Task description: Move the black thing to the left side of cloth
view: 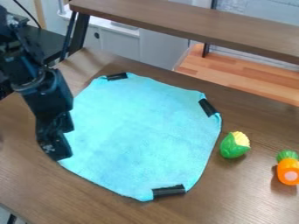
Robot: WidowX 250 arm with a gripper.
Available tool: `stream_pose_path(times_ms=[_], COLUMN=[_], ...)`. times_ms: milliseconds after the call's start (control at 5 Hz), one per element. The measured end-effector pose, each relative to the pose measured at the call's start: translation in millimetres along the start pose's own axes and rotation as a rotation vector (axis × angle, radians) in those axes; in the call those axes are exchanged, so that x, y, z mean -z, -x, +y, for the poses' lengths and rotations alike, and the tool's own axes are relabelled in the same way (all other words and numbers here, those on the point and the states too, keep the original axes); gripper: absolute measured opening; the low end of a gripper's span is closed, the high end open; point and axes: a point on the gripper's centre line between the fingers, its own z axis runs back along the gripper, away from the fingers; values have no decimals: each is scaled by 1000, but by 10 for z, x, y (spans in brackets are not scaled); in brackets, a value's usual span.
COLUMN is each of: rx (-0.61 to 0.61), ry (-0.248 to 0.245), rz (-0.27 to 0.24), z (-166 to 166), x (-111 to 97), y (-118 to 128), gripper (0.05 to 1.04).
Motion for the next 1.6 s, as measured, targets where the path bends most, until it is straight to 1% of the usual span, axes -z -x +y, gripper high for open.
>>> stream_pose_path(times_ms=[200,400,600,800,1000,1200,1400,1600], rx=[-35,-93,-146,-201,-251,-306,-331,-363], ry=[-61,-93,-109,-133,-176,-182,-94,-46], rz=[42,72,94,119,138,150,157,212], z=[162,399,693,886,977,991,987,956], x=[12,81,126,116,81,47,102,251], y=[286,561,829,1080,1246,1388,1446,1534], gripper=[1001,1001,1001,1001,1001,1001,1001,1001])
